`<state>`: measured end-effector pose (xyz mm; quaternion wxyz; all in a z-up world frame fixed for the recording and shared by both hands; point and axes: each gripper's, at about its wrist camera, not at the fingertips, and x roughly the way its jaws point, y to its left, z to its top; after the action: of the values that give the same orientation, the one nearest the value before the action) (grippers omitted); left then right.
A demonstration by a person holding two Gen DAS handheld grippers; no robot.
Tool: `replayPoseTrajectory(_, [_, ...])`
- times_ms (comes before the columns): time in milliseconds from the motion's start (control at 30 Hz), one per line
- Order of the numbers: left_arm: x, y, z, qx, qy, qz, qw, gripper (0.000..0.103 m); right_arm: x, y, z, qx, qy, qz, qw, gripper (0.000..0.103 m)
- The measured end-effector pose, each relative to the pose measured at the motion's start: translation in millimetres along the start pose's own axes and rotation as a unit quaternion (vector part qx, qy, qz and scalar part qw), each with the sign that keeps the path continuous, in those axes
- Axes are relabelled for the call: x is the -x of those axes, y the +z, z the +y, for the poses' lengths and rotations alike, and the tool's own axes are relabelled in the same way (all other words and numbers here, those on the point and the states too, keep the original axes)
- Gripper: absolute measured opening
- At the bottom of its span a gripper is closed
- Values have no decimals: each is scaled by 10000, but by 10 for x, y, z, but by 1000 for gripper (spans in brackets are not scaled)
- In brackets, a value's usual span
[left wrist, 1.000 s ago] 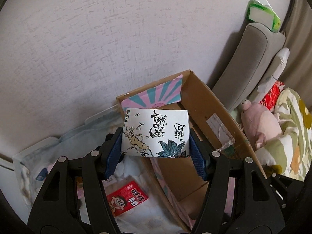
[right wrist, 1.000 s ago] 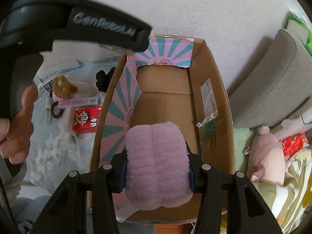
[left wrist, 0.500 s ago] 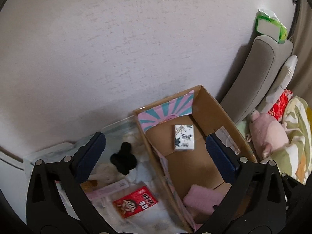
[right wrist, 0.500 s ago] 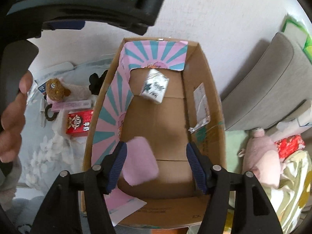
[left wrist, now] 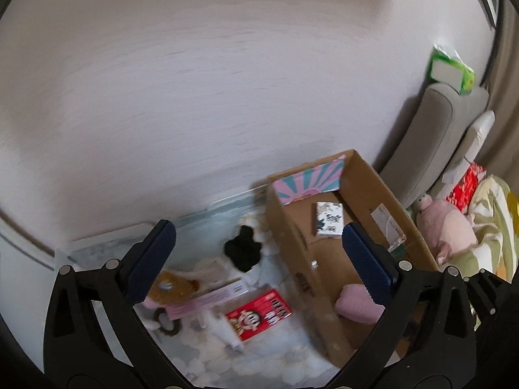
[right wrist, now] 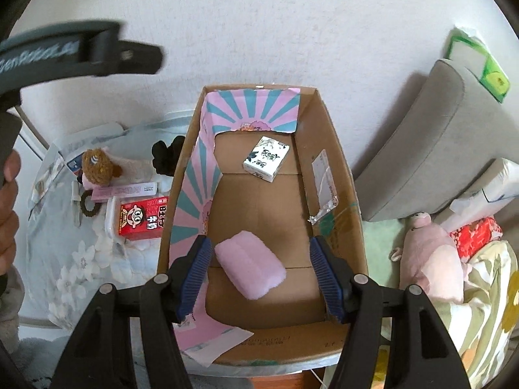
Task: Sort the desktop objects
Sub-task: 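Carry both items into the cardboard box and open both tools, then grasp the brown plush bear with the left tool while the right tool grasps the white clip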
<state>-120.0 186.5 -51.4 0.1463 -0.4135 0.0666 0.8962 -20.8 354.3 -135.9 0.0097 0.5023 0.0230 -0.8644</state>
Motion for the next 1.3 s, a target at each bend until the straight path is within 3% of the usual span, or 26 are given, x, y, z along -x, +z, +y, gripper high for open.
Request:
replayPoseTrajectory(333, [485, -222, 966, 570, 608, -228, 9963, 102, 244, -51, 13, -578, 577, -346, 9961, 59])
replayPoseTrajectory(667, [796, -639, 1776, 1104, 1195, -155, 9866, 102, 346, 122, 615, 12, 937, -652, 9935, 59])
replayPoseTrajectory(800, [731, -802, 1881, 1104, 1345, 35, 9847, 102, 293, 166, 883, 266, 1133, -607, 9914, 59])
replayPoseTrajectory(1033, [542, -984, 1887, 944, 1209, 273, 9878, 102, 123, 151, 1343, 858, 1328, -437, 9865, 59])
replayPoseTrajectory(1300, [182, -873, 1570, 53, 1037, 341, 9940, 102, -148, 32, 1543, 789, 1470, -114, 9859, 59])
